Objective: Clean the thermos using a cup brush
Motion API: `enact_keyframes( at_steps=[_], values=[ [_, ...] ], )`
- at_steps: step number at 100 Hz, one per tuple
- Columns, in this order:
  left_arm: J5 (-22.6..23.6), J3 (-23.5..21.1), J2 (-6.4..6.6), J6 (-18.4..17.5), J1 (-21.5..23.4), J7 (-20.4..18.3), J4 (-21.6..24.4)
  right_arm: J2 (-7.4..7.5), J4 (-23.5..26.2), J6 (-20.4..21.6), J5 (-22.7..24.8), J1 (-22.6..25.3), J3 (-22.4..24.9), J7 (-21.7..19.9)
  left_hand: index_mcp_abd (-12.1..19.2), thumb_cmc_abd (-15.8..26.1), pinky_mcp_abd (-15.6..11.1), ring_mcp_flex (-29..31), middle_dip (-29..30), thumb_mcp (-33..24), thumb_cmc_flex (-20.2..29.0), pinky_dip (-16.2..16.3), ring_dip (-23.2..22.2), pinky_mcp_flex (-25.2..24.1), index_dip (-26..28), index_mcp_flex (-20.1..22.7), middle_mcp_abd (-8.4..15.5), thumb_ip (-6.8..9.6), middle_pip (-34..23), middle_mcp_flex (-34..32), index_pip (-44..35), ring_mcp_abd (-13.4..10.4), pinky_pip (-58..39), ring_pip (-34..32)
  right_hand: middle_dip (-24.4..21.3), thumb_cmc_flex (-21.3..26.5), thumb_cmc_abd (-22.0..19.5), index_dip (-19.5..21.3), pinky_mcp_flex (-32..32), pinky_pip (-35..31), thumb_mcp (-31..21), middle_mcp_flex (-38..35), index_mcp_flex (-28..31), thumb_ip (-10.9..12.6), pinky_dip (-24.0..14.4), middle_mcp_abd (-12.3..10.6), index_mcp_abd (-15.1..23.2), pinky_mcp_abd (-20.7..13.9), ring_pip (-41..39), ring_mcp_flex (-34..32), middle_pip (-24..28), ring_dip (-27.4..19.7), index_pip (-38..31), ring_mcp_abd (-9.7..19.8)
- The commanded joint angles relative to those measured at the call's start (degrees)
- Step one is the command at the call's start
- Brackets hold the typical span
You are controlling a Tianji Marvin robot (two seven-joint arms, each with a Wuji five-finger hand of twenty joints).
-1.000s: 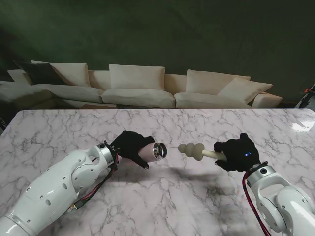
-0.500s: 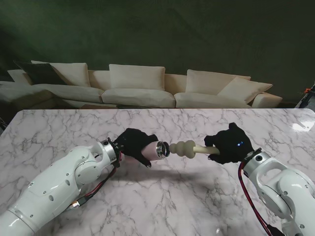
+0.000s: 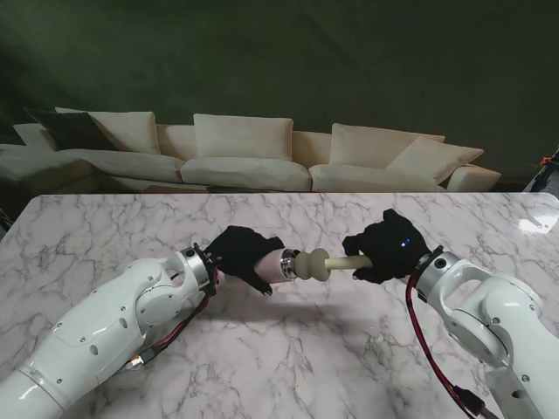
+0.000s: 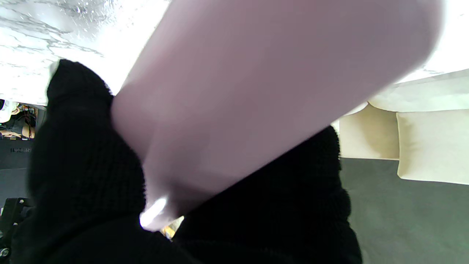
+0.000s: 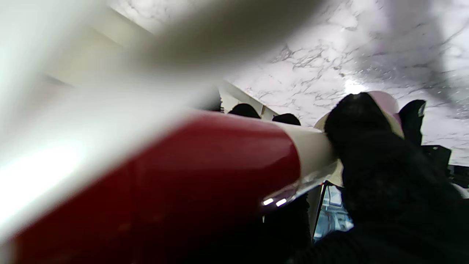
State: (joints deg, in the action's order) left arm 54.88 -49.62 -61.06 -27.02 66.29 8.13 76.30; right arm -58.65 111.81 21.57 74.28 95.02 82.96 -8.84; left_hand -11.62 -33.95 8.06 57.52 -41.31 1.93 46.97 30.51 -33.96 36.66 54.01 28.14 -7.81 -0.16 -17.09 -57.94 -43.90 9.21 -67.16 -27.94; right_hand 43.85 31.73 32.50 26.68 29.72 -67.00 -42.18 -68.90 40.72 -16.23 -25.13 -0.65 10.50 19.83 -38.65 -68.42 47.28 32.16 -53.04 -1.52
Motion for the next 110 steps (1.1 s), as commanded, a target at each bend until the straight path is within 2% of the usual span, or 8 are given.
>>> enact_keyframes(
  at_steps=[1,12,30,46,62,83,95,110],
  values=[
    [0.3,-0.4,-0.22,-0.6,0.0,-0.2,0.6,0.31,0.2,0.8,0.0,-0.6,-0.2,-1.0,10.9,15.0,-7.3,5.0,-1.9,-23.1,22.4,0.4,-4.2,0.5,2.8,0.9,2.5,2.32,-3.4,0.1,-8.4,-5.3,-3.0,-11.8,1.3,7.4,-5.7,-0.1,-0.2,-0.9,-10.0,-4.7,5.9,2.0,-0.7,-5.0,12.0,-0.1,-0.4,-2.2,4.8,0.9,-5.8,1.6],
    [1.0,-0.9,-0.10,-1.4,0.5,0.1,1.1,0.51,0.6,1.7,0.1,-1.3,-0.3,-3.2,11.0,15.0,-7.4,5.0,-1.9,-22.9,22.4,0.4,-4.4,0.6,2.7,0.9,2.6,2.34,-3.3,0.1,-8.4,-5.4,-3.1,-12.0,1.6,7.2,-5.6,-0.1,-0.2,-0.8,-10.3,-4.8,6.0,1.9,-0.7,-5.0,12.2,-0.1,-0.4,-2.2,4.7,1.0,-5.7,1.7],
    [1.5,-0.9,0.02,-2.1,0.7,0.1,1.8,0.55,0.2,1.8,0.3,-2.9,-1.6,-3.1,11.0,15.0,-7.4,5.0,-1.9,-22.8,22.5,0.5,-4.5,0.6,2.7,0.9,2.5,2.39,-3.3,0.0,-8.4,-5.3,-3.1,-12.2,1.8,7.1,-5.6,-0.1,-0.1,-0.9,-10.5,-5.0,6.1,1.8,-0.7,-5.0,12.1,-0.3,-0.6,-2.4,4.5,1.2,-5.6,1.8],
    [1.3,-0.3,0.08,-2.1,0.5,-0.5,1.6,0.68,-0.1,1.9,0.3,-4.6,-3.1,-4.8,11.0,15.0,-7.3,5.0,-1.9,-22.8,22.5,0.5,-4.6,0.6,2.6,1.0,2.5,2.47,-3.3,-0.1,-8.4,-5.3,-3.2,-12.3,2.1,7.2,-5.5,-0.6,0.0,-1.0,-10.5,-5.5,6.1,1.8,-0.8,-4.8,11.3,-0.7,-1.4,-2.9,4.4,1.7,-5.1,1.7],
    [1.1,-0.1,0.00,-1.8,0.5,-0.5,1.7,0.81,-0.5,2.1,0.1,-6.0,-4.6,-6.3,10.9,15.1,-7.3,5.0,-1.9,-22.7,22.5,0.5,-4.7,0.6,2.6,1.0,2.5,2.53,-3.3,0.0,-8.4,-5.3,-3.2,-12.3,2.4,6.5,-4.5,-4.6,0.6,-1.3,-11.1,-8.0,7.5,1.7,-1.0,-4.4,8.2,-1.3,-2.7,-4.4,3.8,2.6,-4.3,2.1],
    [1.0,0.0,-0.06,-1.8,0.7,-0.5,2.2,0.79,-1.4,0.8,-1.2,-7.0,-6.4,-7.3,11.0,15.0,-7.4,5.2,-1.9,-22.7,22.5,0.5,-4.8,0.8,2.6,1.0,2.5,2.53,-3.3,-0.1,-8.4,-5.4,-3.3,-12.3,3.4,6.5,-4.1,-8.2,2.0,-2.2,-11.2,-10.9,7.9,1.7,-1.2,-3.5,4.6,-1.7,-5.9,-6.8,5.5,4.3,-4.4,1.7],
    [0.7,0.1,-0.14,-1.7,0.6,-0.4,2.2,0.66,-2.0,-0.6,-2.2,-7.3,-7.4,-7.0,11.0,15.1,-7.5,5.3,-1.9,-22.7,22.5,0.5,-4.8,0.8,2.6,1.0,2.5,2.57,-3.4,-0.1,-8.4,-5.4,-3.4,-12.4,3.0,6.9,-3.1,-11.1,3.9,-3.9,-12.4,-13.3,9.1,1.6,-1.5,-2.6,0.2,-2.0,-9.8,-7.0,5.3,5.8,-4.6,0.7],
    [0.6,0.2,-0.23,-1.7,0.6,-0.2,2.3,0.64,-2.0,-1.7,-3.0,-7.8,-8.4,-8.2,11.0,15.0,-7.5,5.5,-1.9,-22.7,22.6,0.6,-4.8,1.1,2.6,1.1,2.3,2.57,-3.5,-0.2,-8.4,-5.6,-3.5,-12.5,2.9,7.5,-2.7,-13.2,6.6,-6.1,-13.2,-14.1,9.7,1.6,-1.6,-1.9,-3.2,-3.5,-14.7,-7.1,6.7,6.6,-4.7,-0.1]
  ],
)
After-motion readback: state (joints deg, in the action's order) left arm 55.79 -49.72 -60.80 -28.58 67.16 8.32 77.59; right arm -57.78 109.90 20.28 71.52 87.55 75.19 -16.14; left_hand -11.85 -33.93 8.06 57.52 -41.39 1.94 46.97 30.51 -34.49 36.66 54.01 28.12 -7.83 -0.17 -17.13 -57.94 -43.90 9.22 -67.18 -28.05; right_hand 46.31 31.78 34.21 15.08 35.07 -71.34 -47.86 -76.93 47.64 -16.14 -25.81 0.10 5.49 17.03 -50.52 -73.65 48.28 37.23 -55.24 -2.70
